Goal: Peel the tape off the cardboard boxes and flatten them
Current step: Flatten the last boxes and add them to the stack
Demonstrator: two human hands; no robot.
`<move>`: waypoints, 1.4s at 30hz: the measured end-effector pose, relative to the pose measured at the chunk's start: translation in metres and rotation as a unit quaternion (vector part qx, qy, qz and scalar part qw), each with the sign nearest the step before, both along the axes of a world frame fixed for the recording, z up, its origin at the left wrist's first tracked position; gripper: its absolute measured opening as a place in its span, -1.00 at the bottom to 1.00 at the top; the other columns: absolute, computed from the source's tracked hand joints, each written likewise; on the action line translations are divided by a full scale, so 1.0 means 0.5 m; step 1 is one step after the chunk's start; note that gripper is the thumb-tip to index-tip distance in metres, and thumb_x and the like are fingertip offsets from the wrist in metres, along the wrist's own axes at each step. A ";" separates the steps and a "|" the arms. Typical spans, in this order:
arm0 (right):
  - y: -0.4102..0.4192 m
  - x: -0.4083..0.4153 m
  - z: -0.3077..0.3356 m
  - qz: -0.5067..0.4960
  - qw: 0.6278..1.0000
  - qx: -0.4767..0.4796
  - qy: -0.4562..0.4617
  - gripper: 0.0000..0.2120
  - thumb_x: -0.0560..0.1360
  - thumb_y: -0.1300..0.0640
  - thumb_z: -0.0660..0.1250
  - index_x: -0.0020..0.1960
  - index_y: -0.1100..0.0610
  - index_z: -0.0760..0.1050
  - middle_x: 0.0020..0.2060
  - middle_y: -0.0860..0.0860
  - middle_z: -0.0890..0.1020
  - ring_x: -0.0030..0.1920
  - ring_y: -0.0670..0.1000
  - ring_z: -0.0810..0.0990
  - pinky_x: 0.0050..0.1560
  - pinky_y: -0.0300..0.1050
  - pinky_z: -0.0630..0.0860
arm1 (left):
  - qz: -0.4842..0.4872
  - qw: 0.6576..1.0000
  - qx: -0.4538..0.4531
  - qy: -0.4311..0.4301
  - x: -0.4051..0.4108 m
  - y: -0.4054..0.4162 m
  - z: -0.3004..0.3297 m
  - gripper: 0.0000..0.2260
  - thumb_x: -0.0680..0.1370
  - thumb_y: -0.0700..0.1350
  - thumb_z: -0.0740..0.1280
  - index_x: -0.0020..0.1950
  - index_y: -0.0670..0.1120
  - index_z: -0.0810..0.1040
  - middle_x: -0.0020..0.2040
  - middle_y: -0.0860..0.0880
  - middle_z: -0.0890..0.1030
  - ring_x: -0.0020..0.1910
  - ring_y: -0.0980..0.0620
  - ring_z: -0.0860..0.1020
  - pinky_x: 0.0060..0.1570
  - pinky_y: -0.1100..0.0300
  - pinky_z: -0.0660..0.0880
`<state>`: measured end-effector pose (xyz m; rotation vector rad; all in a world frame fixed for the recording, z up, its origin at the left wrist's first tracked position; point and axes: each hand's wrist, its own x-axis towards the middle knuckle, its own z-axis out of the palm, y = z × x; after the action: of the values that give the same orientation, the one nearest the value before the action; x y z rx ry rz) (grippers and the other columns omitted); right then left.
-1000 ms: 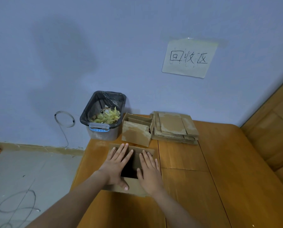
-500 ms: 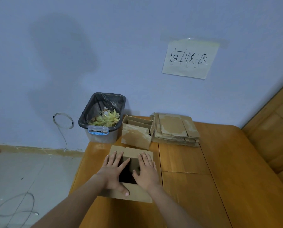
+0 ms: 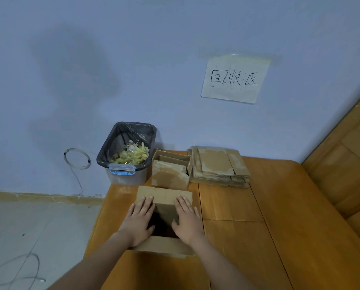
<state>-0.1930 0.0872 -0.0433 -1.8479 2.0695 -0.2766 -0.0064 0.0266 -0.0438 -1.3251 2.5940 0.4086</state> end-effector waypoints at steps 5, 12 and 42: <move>0.011 -0.022 0.021 0.002 0.999 -0.032 -0.003 -0.37 0.59 0.01 0.13 0.58 0.00 -0.05 0.55 -0.08 0.05 0.54 -0.09 -0.03 0.50 -0.08 -0.04 | 0.023 0.996 -0.001 0.088 0.028 -0.005 0.023 -0.30 0.59 0.00 0.20 0.60 0.05 -0.18 0.56 0.11 -0.32 0.54 0.06 -0.30 0.51 0.03 -0.15; 0.035 -0.070 0.057 -0.035 0.998 -0.032 -0.035 -0.39 0.60 0.02 0.16 0.57 -0.02 -0.02 0.50 -0.08 0.22 0.44 -0.08 0.23 0.42 -0.13 0.27 | 0.068 0.980 0.009 0.188 0.075 -0.006 0.049 -0.33 0.60 -0.15 0.23 0.59 0.05 -0.07 0.58 0.12 -0.18 0.56 0.07 -0.18 0.53 0.07 -0.04; 0.051 -0.061 0.111 0.165 0.983 0.068 0.039 0.12 0.30 -0.47 0.28 0.35 -0.29 -0.60 0.43 -0.17 -0.50 0.42 -0.05 -0.50 0.38 0.08 -0.37 | -0.089 0.994 0.037 0.057 0.071 -0.016 0.115 0.17 0.15 0.65 0.18 0.38 0.24 -0.57 0.41 0.05 -0.60 0.40 -0.09 -0.57 0.44 -0.16 -0.28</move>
<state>-0.2233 0.1127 0.0120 -2.1015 1.7418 0.0230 0.0291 0.0188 0.0138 -1.0640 2.7329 0.5580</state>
